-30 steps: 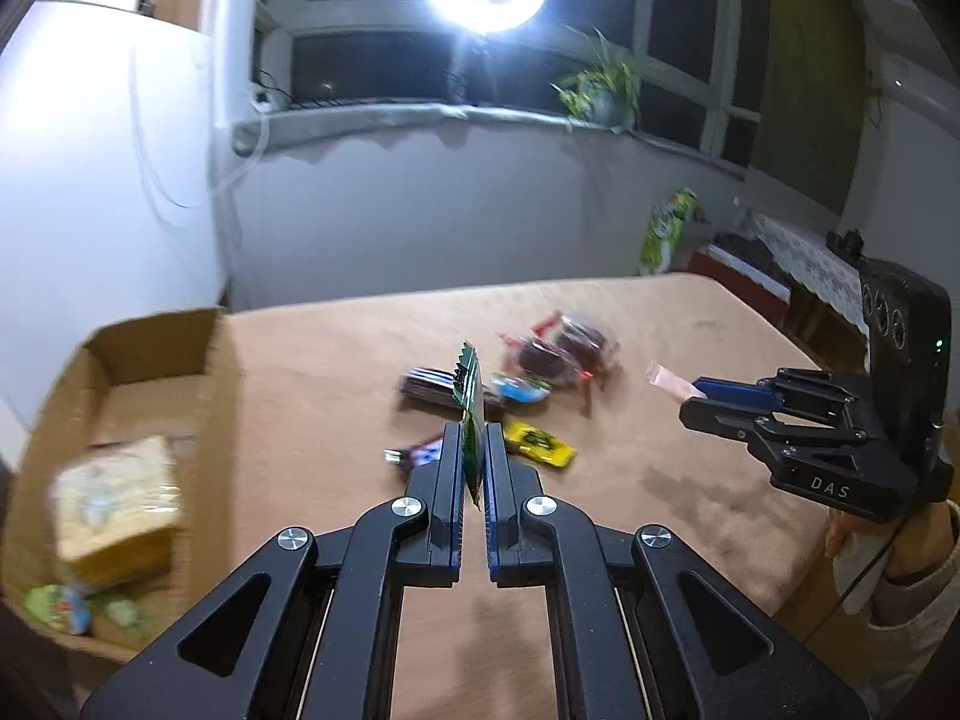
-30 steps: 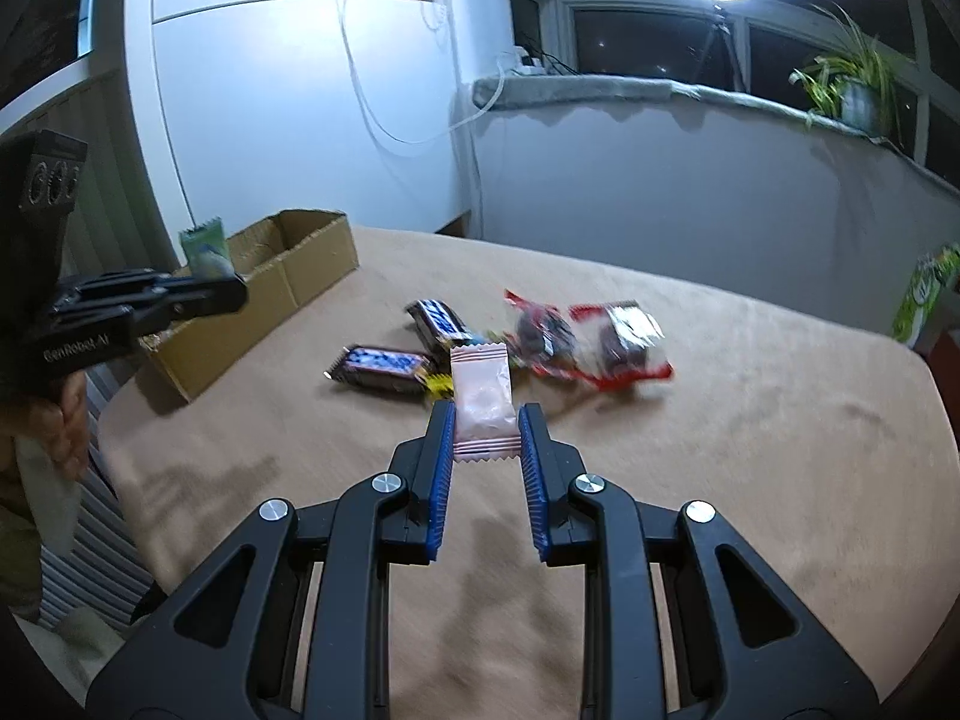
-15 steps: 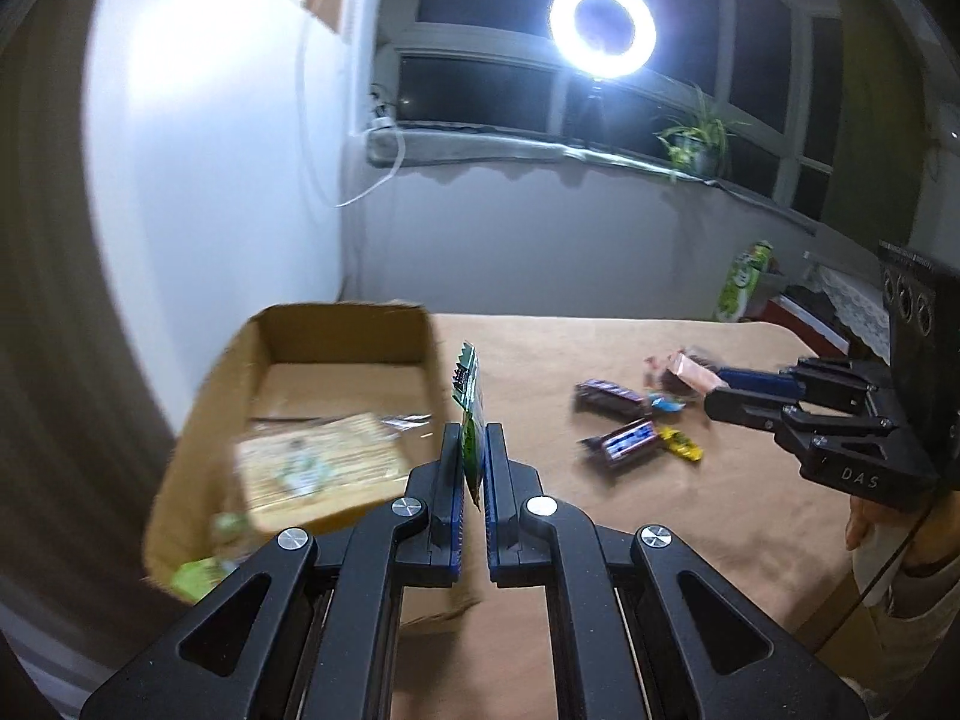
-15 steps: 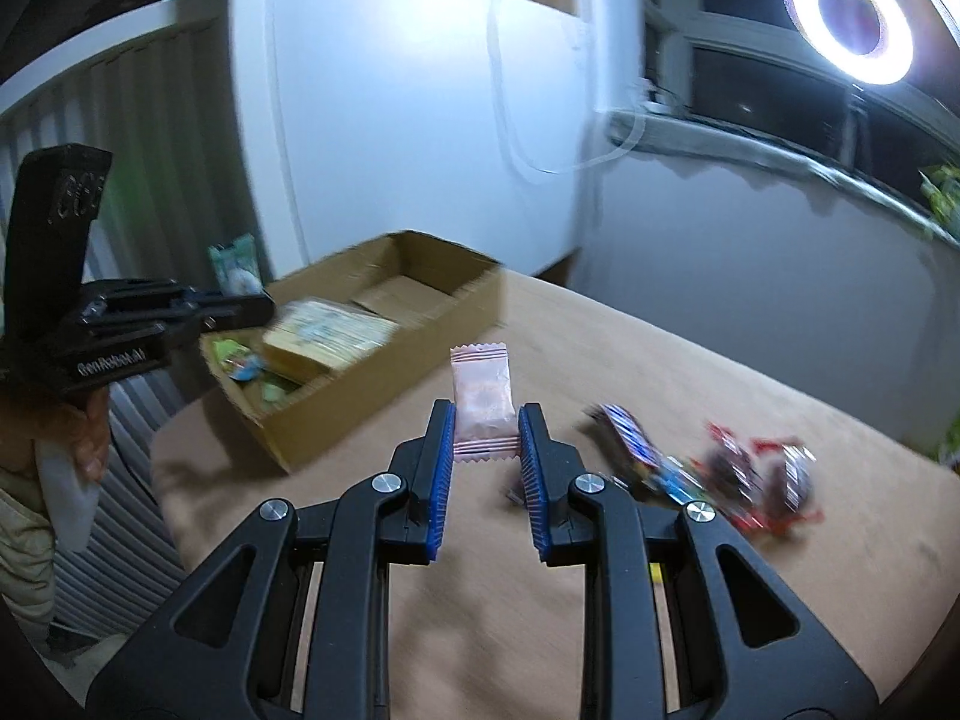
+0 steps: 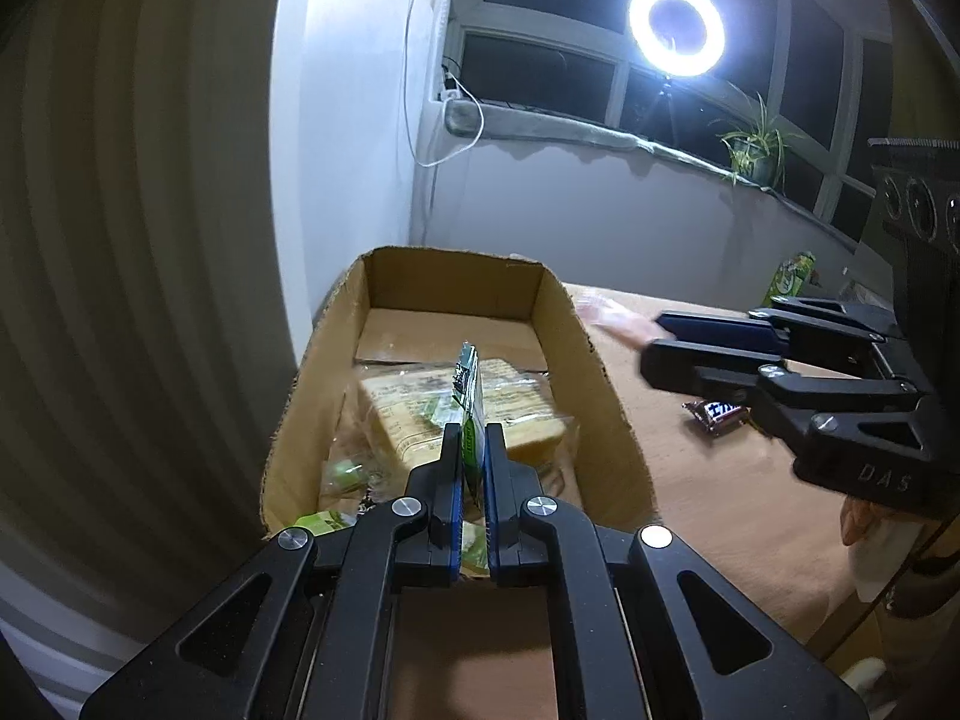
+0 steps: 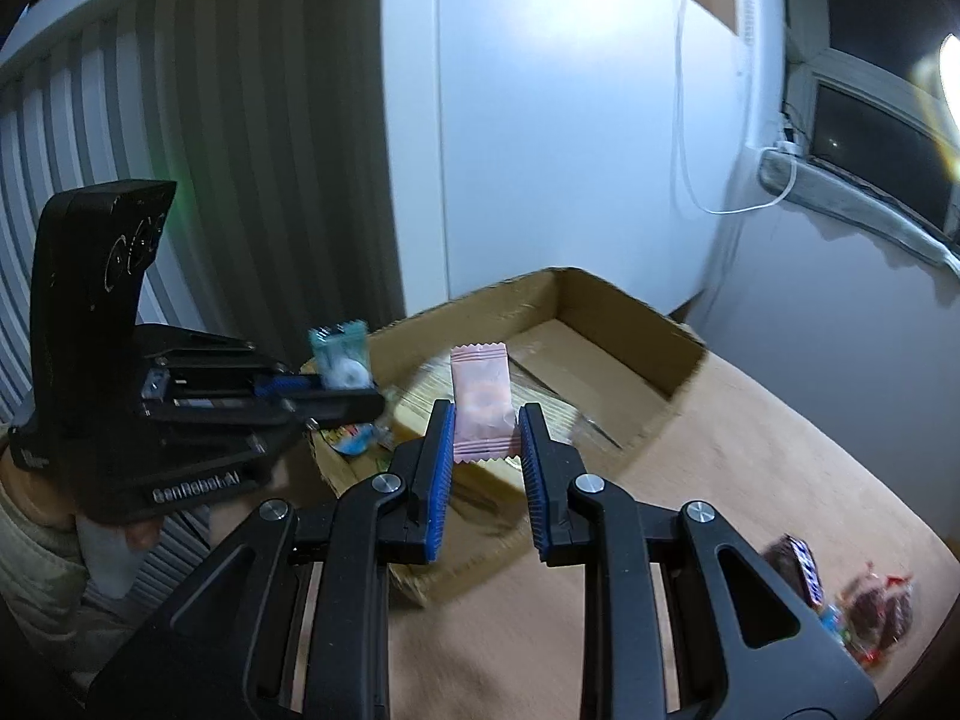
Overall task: Organize snacks
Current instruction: 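Carry the pink candy and green packet over the box and open both tools, then move both open tools back to the candies on the table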
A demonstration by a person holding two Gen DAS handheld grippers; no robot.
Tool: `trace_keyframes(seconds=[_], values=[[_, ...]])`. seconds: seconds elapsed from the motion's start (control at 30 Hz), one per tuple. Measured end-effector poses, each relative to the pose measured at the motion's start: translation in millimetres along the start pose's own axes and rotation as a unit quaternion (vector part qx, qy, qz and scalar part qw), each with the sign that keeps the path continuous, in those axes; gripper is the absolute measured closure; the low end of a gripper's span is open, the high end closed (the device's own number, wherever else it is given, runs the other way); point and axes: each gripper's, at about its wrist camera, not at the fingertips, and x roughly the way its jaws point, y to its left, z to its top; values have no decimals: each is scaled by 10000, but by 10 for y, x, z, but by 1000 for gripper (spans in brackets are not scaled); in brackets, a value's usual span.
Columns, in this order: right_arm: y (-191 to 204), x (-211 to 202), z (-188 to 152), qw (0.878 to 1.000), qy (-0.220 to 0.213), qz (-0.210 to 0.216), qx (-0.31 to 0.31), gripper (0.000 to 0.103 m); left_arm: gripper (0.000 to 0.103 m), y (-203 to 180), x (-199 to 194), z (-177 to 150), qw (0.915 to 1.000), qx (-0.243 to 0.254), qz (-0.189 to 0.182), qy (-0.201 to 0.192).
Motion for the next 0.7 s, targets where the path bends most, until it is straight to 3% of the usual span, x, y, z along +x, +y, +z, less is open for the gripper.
trace_keyframes(seconds=[0.07, 0.1, 0.13, 0.23, 0.37, 0.43, 0.7], values=[[40, 140, 1, 9998, 176, 15, -68, 67, 93, 7, 46, -9, 9999, 54, 57, 76], [46, 162, -24, 9997, 187, -102, -115, 52, 78, 7, 63, -20, 9998, 91, 173, 103], [41, 154, -58, 9995, 144, -239, -150, 45, 60, 14, 51, -33, 9995, 100, 282, 89], [0, 75, -153, 9994, 63, -350, -34, 45, 42, 17, -45, -71, 9986, 124, 515, -79], [-61, -41, -298, 9987, 11, -463, 201, 40, 40, 37, -138, -90, 9971, 82, 722, -210], [-78, -82, -342, 9980, -37, -590, 225, 29, 37, 43, -170, -97, 9965, 82, 795, -250], [-74, -251, -454, 9973, -207, -604, 352, 27, 36, 29, -275, -120, 9954, -89, 889, -341]])
